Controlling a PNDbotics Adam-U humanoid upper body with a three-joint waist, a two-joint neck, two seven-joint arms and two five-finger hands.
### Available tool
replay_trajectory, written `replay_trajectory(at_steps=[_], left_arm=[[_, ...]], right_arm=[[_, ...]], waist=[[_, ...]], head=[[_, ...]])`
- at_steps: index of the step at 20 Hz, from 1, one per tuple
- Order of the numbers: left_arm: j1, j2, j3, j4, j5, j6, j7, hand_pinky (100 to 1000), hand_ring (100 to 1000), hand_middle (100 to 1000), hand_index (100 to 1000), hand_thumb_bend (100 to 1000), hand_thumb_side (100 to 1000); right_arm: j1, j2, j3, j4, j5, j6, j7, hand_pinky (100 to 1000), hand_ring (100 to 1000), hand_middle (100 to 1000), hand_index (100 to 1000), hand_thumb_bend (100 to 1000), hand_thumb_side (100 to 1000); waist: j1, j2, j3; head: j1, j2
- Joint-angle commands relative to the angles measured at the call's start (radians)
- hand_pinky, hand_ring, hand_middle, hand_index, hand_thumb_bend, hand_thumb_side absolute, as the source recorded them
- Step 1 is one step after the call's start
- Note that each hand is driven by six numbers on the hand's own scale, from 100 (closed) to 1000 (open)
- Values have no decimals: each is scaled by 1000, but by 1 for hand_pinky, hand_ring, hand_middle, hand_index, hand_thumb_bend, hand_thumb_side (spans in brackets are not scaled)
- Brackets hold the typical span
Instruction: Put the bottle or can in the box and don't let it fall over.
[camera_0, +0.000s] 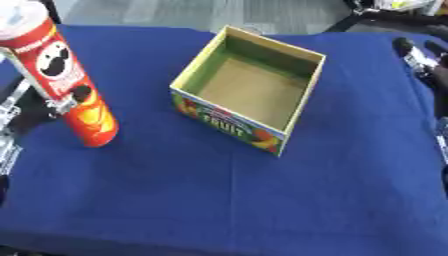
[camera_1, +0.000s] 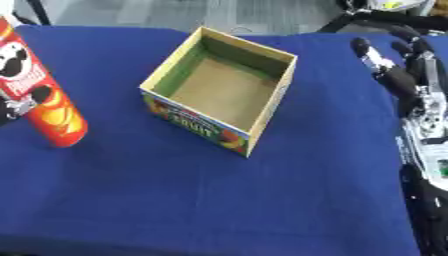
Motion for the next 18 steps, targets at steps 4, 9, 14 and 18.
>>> replay_trajectory(at_steps=[4,9,14,18], left_arm=[[-101,51,-11,-71,45,35,2,911,995,738,418,100,394],[-202,30,-33,-57,71,72,8,907,988,735,419,100,398],[-302,-18,-62,1,62,95,18,903,983,729,430,100,402],[-364,-80,-78,45,30,100,39,897,977,723,439,100,414]], right_arm=[[-10,-19,-5,-16,0,0,1,742,973,1000,808,722,370],[-14,-16,-1,-17,2,0,4,742,972,1000,808,720,374],[-23,-9,5,-19,3,1,9,742,972,1000,808,720,374],[-32,-1,10,-21,3,2,14,742,972,1000,808,719,376]], waist=[[8,-25,-3],[12,-26,-11],[11,-22,-20],[8,-17,-29]], head=[[-1,3],[7,2],[21,0],[35,-4]])
